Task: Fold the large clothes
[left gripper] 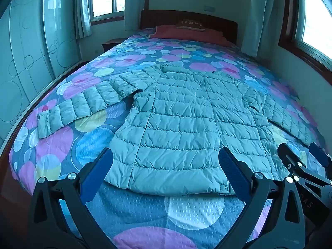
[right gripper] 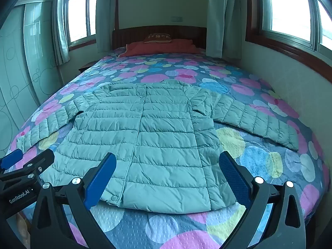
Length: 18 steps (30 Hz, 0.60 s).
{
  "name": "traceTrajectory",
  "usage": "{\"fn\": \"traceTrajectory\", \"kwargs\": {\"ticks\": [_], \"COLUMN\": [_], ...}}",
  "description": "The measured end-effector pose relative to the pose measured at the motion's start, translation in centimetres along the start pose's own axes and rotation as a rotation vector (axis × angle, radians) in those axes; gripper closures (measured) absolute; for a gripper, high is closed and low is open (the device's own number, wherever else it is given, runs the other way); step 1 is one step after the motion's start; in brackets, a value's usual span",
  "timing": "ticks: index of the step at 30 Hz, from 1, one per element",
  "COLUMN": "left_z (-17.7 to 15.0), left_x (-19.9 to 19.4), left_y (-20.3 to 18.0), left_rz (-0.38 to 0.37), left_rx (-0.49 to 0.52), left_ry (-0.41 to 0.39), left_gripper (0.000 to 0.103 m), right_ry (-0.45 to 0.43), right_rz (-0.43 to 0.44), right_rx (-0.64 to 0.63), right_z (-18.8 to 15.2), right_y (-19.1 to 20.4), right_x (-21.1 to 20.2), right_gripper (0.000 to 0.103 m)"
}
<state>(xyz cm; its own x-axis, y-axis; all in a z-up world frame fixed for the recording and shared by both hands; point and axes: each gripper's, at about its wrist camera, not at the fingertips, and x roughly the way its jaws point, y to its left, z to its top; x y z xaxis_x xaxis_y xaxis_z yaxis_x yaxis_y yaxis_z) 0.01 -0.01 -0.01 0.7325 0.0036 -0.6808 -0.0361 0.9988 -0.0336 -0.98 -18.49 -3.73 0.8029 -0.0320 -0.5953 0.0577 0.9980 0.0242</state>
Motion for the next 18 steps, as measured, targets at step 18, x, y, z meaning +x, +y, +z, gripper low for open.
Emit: {"fn": "traceTrajectory", "kwargs": {"ticks": [18], "left_z": [-0.23], "left_x": [-0.02], "left_y": [0.19], "left_rz": [-0.005], "left_rx": [0.002], "left_ry": [0.008], "left_gripper": [0.002], "right_ry": [0.001], "right_rz": [0.002], "right_rx": [-0.001], "right_z": [-0.03], "right_y": [0.06], "right_x": [0.0], "right_gripper": [0.004]}}
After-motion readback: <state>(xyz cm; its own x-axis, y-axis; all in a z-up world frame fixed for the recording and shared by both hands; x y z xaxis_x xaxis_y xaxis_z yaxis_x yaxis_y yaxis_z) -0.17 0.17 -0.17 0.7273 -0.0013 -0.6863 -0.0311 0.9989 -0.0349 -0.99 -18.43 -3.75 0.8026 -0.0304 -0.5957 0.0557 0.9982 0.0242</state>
